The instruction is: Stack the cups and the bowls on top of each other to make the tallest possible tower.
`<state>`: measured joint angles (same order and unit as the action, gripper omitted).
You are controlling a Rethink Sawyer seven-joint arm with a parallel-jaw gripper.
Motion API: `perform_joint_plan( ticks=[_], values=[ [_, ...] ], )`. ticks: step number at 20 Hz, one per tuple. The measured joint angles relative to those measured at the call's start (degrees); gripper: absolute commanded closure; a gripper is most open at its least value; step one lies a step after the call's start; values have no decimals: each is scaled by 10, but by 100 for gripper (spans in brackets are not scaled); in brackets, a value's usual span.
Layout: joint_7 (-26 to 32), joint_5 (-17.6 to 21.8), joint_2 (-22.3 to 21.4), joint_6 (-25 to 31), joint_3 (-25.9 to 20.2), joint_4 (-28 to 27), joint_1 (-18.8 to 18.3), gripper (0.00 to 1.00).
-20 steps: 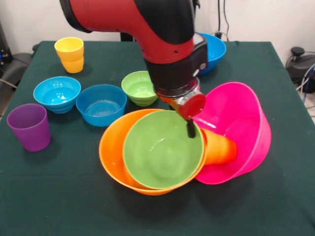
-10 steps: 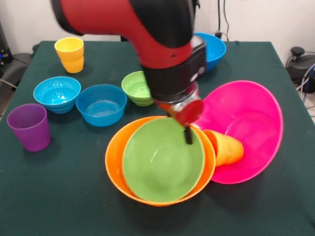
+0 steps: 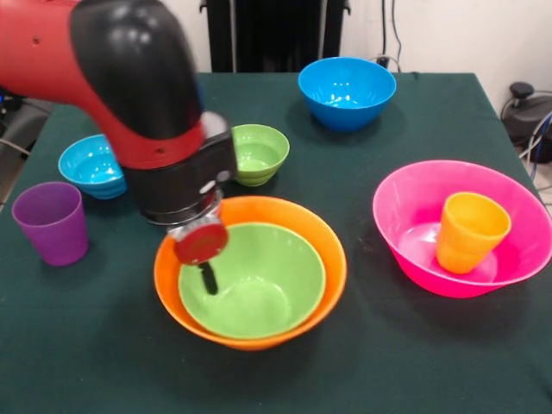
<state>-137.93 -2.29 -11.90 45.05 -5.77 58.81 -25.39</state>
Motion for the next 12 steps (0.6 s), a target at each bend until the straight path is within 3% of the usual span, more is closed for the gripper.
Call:
perform_joint_plan(
  ticks=[12],
  values=[
    [0,4,2,0,9,-4,3,0]
  ],
)
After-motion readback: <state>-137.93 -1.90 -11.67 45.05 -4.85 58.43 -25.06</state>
